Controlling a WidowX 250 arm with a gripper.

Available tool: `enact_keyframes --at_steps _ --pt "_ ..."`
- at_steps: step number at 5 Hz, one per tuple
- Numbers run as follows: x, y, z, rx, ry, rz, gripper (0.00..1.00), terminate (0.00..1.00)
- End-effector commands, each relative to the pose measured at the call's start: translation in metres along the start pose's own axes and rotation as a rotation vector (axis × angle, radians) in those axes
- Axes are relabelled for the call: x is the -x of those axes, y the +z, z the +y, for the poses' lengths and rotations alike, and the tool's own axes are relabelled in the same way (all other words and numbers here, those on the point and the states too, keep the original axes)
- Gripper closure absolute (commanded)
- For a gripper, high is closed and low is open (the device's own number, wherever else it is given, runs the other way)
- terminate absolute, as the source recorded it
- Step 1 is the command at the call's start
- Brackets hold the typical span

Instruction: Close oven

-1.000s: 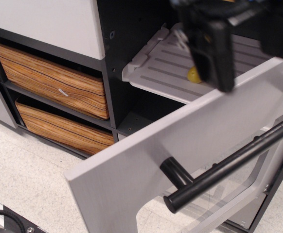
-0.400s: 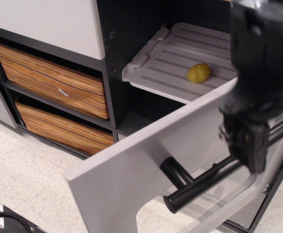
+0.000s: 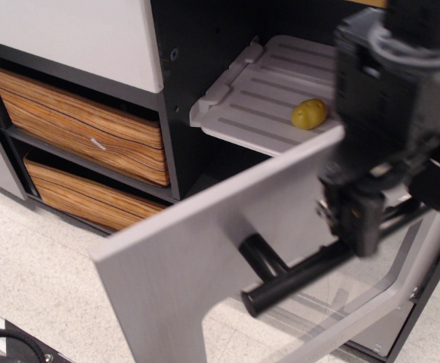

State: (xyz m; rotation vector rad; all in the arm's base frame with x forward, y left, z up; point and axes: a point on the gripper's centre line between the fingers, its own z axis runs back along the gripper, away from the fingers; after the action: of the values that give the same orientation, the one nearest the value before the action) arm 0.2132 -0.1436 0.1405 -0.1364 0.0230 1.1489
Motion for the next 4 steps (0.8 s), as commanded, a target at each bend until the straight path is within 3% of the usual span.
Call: enact_keyframes --at_steps 1,2,3,4 --pt "-0.048 0.040 -0.007 0.114 0.059 -0.068 0.00 0.00" --pt "-0.038 0.055 0.000 0.123 -0.032 -0.027 0.00 0.00" --pt "-0.022 0.052 0.011 0.100 -0.108 -0.005 0.00 0.00" --pt "-0.023 0.017 0.013 0.035 -0.136 -0.009 0.00 0.00"
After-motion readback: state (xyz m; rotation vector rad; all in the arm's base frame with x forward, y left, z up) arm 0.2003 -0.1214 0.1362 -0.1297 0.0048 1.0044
